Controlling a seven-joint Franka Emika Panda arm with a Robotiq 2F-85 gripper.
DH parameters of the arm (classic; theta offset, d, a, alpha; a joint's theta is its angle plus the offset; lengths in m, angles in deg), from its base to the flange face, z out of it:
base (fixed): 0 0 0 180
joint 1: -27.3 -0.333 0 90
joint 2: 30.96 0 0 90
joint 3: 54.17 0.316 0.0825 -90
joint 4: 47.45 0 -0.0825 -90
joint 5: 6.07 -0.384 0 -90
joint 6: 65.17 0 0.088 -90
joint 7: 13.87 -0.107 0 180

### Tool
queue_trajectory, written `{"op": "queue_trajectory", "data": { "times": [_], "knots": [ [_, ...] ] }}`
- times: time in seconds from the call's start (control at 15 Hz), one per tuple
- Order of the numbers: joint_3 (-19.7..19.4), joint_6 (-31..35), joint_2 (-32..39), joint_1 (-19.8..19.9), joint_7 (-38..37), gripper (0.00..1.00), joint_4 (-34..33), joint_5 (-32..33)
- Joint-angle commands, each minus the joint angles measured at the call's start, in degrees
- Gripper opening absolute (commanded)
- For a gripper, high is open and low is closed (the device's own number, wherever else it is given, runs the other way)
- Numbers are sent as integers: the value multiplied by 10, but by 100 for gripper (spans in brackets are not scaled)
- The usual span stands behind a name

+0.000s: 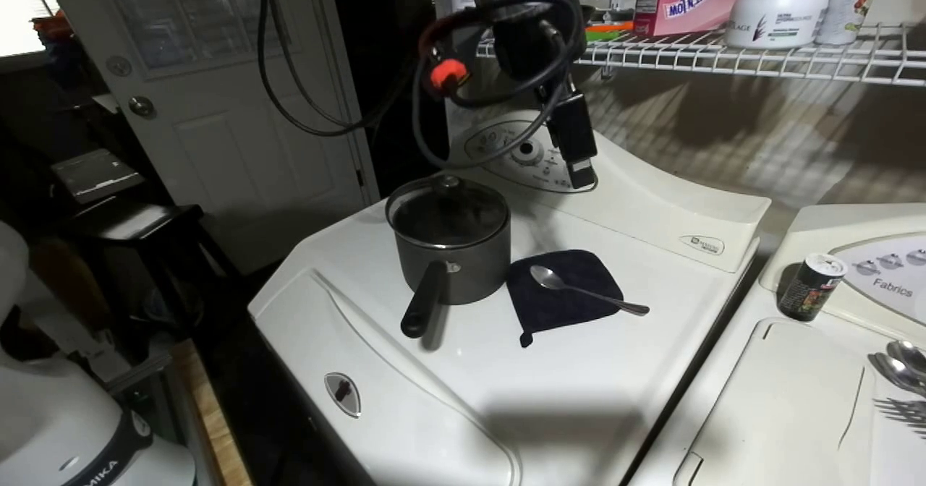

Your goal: Place the spoon in the pot

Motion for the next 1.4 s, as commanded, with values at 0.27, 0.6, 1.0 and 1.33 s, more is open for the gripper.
{"op": "queue_trajectory", "data": {
  "times": [0.27,0.6,1.0,1.33],
  "knots": [
    [1,-42,55,-3,-15,100,-51,-14],
    [-6,-113,158,-7,-35,100,-121,-23],
    [-18,-153,281,-5,-60,100,-223,-48],
    [-32,-194,364,14,-62,100,-312,-90]
  ]
}}
